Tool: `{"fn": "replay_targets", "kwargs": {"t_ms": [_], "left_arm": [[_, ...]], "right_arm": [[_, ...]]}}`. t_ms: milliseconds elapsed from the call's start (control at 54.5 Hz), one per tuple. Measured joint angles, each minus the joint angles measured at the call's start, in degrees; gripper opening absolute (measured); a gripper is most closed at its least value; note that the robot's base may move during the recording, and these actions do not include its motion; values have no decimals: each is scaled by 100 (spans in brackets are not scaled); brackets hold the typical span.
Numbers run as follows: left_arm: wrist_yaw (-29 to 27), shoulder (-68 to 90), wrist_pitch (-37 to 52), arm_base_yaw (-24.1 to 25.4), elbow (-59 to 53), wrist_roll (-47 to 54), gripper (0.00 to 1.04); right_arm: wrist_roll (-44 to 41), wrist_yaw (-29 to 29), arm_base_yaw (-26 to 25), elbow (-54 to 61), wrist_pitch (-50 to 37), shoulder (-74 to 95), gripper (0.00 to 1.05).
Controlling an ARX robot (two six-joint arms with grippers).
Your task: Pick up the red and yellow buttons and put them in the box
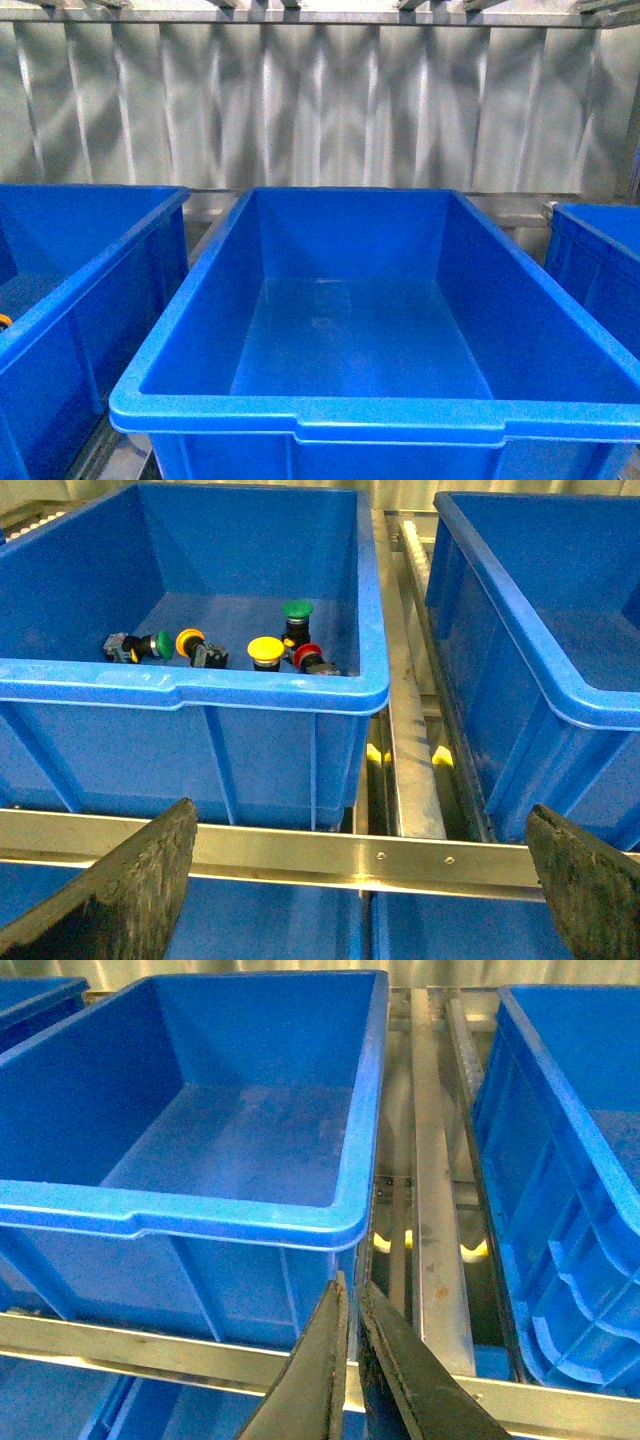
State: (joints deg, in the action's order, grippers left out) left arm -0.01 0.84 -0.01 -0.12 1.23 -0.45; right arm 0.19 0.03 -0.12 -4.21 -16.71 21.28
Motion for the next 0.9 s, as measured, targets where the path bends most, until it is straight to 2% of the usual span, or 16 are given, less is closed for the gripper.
{"fn": "replay_targets", "kwargs": {"t_ms": [679, 789, 899], "left_arm": [[0, 0, 0, 0, 0, 0, 97], [-2, 0, 0, 0, 0, 2, 97], [0, 0, 0, 0, 0, 2, 97]], "right_arm": [[0, 0, 2, 297, 647, -1110, 3], [0, -2, 2, 295, 1552, -1823, 3], [0, 0, 2, 295, 1644, -2107, 3]]}}
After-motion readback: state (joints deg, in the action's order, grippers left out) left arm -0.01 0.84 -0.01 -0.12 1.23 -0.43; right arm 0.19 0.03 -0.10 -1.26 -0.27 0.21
